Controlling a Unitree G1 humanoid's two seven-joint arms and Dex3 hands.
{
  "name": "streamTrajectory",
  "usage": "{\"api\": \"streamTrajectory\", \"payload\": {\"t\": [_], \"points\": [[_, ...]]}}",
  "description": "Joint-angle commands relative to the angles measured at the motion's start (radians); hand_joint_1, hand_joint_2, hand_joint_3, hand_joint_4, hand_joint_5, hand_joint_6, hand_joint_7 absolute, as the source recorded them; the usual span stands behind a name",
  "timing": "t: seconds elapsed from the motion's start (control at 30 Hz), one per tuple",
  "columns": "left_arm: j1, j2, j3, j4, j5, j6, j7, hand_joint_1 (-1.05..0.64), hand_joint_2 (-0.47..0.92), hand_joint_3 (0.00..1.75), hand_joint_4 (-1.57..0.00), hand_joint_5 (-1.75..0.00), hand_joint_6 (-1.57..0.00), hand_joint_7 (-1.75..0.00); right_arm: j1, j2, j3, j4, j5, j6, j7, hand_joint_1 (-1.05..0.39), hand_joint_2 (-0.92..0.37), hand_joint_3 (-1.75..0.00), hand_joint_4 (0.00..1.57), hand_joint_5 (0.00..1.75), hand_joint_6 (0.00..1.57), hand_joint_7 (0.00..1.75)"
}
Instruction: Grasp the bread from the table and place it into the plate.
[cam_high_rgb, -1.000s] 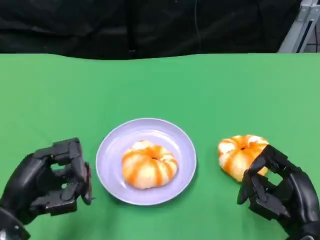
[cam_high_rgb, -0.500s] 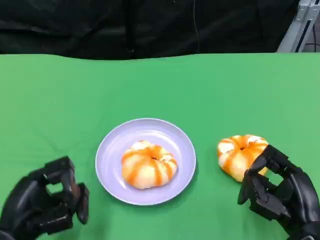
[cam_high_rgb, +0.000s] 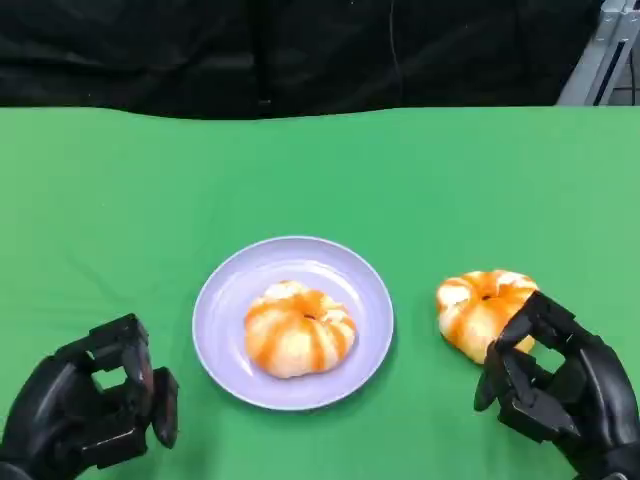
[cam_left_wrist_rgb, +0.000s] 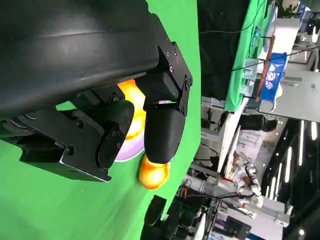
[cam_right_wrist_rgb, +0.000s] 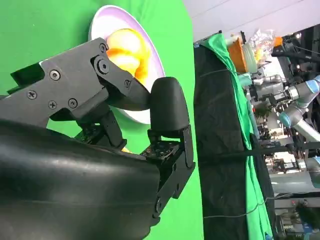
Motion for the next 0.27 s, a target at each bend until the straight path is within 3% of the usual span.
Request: {"api": "streamTrajectory", "payload": {"t": [0.03,0.27], "points": [[-0.006,0.009,0.018,-0.006,-0.003,0.01,-0.004,0.09,0.67,1.39,-0.97,-1.75,-0.79,-1.75,0.012,-0.01,-0.008,-0.026,0.012,0.012,-0.006,-0.14,-0.63,-1.04,0.84,1.75,0.61,1.72],[0.006,0.002,0.017,-0.031,0.007,0.021,0.026,0.12,0.66,1.41,-0.95,-1.75,-0.79,-1.75,0.021,-0.009,-0.004,-0.046,0.006,0.026,-0.018,-0.13,-0.63,-1.04,0.84,1.75,0.62,1.72]]}}
